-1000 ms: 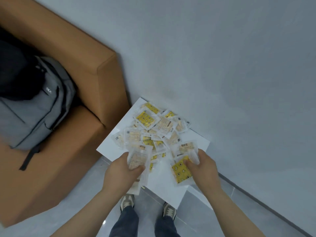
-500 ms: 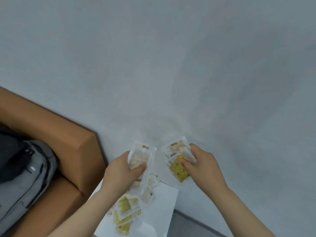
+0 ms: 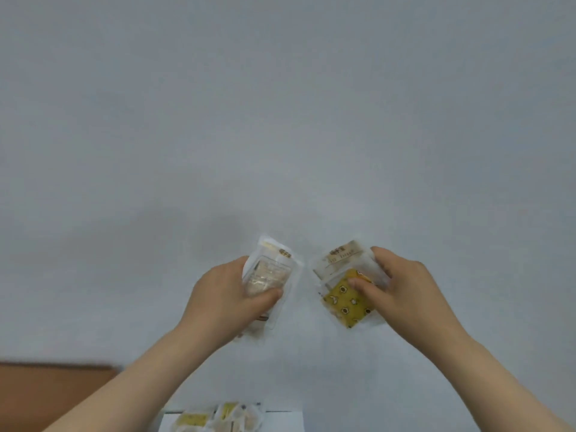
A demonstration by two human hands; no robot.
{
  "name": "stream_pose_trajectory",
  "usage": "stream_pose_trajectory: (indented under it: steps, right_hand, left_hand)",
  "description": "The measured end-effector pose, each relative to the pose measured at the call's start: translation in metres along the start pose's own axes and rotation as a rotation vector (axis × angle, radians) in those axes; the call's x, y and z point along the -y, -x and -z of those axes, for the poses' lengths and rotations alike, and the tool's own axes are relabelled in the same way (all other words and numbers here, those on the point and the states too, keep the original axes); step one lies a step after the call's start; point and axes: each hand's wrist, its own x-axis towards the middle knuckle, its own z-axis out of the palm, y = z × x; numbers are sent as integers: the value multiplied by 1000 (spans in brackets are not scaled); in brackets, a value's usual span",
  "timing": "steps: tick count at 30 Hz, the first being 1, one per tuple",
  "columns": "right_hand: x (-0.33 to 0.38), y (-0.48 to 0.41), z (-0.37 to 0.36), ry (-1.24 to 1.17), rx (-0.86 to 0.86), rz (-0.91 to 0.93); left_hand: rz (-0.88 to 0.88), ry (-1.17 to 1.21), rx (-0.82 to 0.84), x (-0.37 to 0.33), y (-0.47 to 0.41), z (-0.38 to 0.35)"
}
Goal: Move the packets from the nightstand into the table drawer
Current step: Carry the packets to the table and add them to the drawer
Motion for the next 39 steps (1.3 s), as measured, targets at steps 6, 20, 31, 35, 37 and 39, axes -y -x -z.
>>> stream_pose_trajectory:
  steps: [6, 20, 31, 35, 37, 39]
  right_hand:
    - [9, 53, 68, 131, -185, -154]
    - [-15, 198, 210, 386, -448, -445]
    - [-42, 357, 341, 544, -601, -539]
    - [-52, 427, 385, 592, -631, -604]
    - [-60, 464, 403, 625, -646, -652]
    - [-71, 499, 418, 660, -659, -722]
  left_hand:
    - [-191, 118, 124, -53, 0, -9]
    - [-536, 371, 373, -223, 45, -76]
    - [-682, 535, 531, -390, 163, -139]
    - [-758, 564, 600, -453, 218, -166]
    - [-789, 586, 639, -483, 248, -183]
    - [-817, 594, 689, -510, 275, -201]
